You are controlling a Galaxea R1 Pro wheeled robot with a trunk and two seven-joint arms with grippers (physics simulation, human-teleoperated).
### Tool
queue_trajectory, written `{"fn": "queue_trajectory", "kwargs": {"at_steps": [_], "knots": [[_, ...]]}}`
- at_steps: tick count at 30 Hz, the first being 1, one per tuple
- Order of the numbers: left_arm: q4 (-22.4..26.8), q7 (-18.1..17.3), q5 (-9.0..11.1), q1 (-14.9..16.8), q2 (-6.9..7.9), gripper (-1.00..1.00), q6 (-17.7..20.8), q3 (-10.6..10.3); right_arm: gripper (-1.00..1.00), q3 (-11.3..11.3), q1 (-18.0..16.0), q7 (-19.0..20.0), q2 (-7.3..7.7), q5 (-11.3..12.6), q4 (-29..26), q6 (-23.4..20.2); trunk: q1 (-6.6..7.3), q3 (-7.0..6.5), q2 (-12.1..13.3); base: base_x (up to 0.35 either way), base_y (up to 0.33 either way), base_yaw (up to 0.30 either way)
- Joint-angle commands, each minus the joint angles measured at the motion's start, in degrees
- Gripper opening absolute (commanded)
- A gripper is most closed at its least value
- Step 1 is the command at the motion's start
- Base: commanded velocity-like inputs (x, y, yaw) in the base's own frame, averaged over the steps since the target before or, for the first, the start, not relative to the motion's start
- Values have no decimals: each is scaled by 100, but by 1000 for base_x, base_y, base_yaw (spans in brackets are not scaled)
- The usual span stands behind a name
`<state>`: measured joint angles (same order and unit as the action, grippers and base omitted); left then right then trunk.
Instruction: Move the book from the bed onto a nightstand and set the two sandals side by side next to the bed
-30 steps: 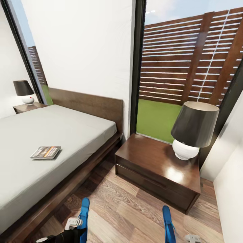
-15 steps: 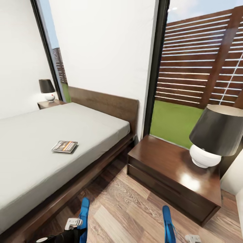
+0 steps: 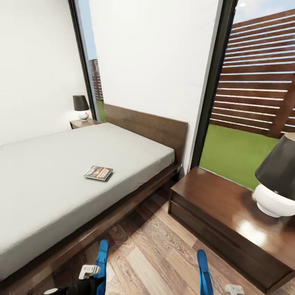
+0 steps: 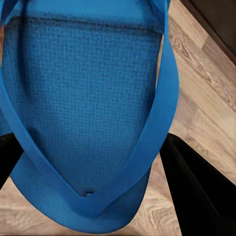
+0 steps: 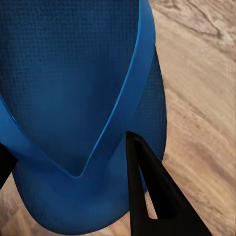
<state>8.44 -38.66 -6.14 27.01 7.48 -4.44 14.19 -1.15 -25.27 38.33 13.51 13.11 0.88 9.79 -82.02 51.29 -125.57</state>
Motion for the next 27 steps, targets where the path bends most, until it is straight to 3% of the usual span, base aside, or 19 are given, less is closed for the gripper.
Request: {"fn": "queue_trajectory", "kwargs": {"at_steps": [1, 27], "knots": [[-8, -10, -62, 6, -1, -100, -48, 40, -100, -17, -4, 28, 2, 25, 9, 5, 1, 5, -2, 0, 0, 283], [-7, -11, -56, 6, -1, -100, -48, 49, -100, -17, -4, 17, -13, 19, 9, 5, 1, 5, -2, 0, 0, 286]]}}
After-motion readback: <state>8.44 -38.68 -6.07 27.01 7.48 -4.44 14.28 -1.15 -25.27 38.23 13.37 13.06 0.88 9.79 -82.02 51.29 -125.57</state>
